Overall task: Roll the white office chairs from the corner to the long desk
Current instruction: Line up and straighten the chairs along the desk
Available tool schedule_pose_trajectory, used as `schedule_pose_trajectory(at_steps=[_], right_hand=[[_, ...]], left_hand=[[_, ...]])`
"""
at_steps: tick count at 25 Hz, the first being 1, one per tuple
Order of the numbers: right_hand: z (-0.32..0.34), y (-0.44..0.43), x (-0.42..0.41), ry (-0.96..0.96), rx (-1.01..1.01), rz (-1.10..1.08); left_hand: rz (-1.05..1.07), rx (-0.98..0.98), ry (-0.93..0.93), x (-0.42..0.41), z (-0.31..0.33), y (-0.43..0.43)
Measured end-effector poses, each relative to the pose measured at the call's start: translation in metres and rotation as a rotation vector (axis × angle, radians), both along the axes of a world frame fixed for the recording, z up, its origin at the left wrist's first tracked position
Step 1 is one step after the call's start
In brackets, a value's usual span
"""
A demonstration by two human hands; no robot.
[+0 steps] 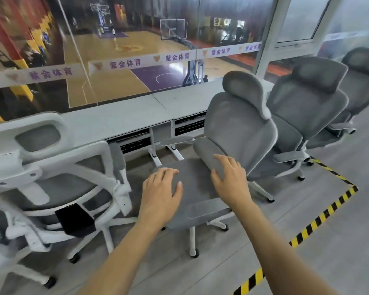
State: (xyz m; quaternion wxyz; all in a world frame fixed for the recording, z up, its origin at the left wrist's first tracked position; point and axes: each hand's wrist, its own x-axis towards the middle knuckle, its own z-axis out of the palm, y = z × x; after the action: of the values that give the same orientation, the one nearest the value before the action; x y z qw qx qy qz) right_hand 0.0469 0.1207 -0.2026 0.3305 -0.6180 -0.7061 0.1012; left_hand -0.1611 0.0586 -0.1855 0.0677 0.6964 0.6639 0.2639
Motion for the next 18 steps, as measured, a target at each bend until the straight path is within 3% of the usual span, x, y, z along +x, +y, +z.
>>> schedule_pose_trajectory(at_steps=[8, 18], right_hand=[[-0.007, 0.041, 0.170, 0.015, -0.056, -0.101], [-0.012, 0.177, 0.301, -0.011, -0.087, -0.167]], left_hand=[[-0.106, -0.024, -0.026, 0.168, -0.008, 0.063], [-0.147, -0.062, -0.102, 0.304, -0.029, 0.216]])
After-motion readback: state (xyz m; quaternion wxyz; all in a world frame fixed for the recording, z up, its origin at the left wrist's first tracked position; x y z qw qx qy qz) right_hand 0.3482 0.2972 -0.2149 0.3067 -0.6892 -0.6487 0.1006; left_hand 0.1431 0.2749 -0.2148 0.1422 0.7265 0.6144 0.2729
